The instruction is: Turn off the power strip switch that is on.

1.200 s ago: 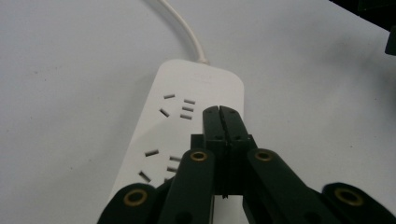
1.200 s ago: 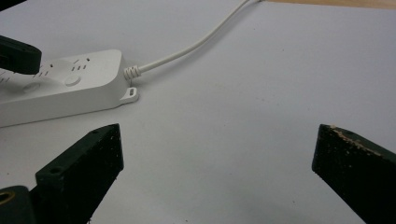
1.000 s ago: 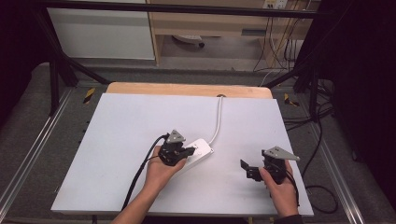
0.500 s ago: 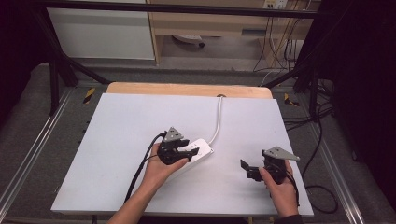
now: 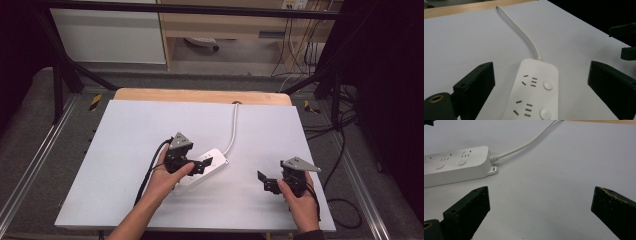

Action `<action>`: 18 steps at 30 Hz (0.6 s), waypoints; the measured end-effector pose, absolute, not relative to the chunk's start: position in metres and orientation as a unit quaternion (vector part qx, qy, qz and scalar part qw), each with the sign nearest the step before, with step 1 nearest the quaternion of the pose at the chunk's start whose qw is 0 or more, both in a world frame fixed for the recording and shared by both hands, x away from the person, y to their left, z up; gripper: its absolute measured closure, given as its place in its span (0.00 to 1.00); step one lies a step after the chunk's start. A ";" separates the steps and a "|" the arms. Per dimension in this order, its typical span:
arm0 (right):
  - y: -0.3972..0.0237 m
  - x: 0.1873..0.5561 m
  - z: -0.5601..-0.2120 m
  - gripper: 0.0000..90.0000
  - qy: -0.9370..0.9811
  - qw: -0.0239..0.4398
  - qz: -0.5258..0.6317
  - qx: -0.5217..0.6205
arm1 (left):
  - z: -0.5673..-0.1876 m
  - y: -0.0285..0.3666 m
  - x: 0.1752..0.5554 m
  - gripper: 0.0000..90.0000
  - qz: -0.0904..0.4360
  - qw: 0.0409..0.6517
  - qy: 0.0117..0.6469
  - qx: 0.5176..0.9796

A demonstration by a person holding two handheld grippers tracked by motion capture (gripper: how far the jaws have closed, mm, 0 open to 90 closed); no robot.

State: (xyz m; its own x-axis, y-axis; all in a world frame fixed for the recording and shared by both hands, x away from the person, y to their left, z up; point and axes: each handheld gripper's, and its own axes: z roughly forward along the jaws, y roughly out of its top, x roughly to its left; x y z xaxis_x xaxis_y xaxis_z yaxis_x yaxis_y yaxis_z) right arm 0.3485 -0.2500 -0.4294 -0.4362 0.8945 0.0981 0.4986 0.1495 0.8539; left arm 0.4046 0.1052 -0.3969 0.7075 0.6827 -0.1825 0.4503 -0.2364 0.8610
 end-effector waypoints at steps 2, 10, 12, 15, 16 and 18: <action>-0.250 0.348 -0.429 0.03 0.724 0.225 0.440 0.481 | -0.394 0.109 0.404 0.08 0.119 0.500 0.365 0.776; -0.249 0.349 -0.430 0.03 0.724 0.223 0.440 0.481 | -0.386 0.122 0.400 0.08 0.126 0.498 0.370 0.774; -0.249 0.349 -0.430 0.03 0.725 0.224 0.439 0.481 | -0.384 0.127 0.399 0.08 0.127 0.498 0.371 0.774; -0.249 0.349 -0.430 0.03 0.726 0.224 0.439 0.480 | -0.381 0.134 0.398 0.08 0.134 0.498 0.373 0.772; -0.249 0.349 -0.430 0.03 0.725 0.224 0.439 0.481 | -0.379 0.136 0.398 0.08 0.136 0.498 0.375 0.770; -0.249 0.349 -0.430 0.03 0.726 0.224 0.439 0.481 | -0.377 0.142 0.398 0.08 0.139 0.498 0.375 0.769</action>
State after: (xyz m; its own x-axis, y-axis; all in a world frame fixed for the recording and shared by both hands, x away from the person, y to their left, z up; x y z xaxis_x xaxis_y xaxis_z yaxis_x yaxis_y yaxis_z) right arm 0.3487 -0.2491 -0.4299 -0.4378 0.8939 0.0965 0.5011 0.1535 0.8516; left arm 0.3976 0.1421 -0.3770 0.6805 0.7150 -0.1602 0.4388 -0.2225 0.8706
